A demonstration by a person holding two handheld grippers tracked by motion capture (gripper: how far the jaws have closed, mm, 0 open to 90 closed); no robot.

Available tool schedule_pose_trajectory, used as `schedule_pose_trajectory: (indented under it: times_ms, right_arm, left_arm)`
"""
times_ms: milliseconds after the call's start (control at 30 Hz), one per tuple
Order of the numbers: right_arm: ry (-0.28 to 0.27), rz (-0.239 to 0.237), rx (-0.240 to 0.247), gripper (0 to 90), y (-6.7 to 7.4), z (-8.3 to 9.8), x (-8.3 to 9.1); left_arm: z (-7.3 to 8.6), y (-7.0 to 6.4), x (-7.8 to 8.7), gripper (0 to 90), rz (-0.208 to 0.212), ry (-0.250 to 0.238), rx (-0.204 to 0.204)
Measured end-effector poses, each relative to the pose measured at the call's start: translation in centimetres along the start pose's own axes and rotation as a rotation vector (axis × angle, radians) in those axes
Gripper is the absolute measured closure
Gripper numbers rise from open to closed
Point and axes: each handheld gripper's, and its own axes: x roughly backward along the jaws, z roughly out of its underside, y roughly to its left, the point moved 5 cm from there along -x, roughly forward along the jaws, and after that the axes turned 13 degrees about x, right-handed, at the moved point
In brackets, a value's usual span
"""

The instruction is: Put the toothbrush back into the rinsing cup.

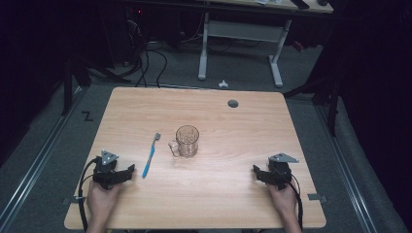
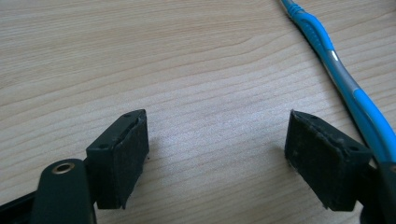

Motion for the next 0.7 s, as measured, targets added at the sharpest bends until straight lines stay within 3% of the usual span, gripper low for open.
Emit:
schedule_pose_trajectory:
  times_ms: [467,700]
  right_arm:
    - [0.001,0.001,-0.001,28.0,0.01,0.01,0.01]
    - [0.001,0.001,-0.001,27.9,0.01,0.01,0.01]
  left_arm:
    - [-0.04,0.02,-0.07,19.3,-0.026,0.000,0.025]
    - [0.04,0.14,0.10,18.0,0.000,0.019,-0.003]
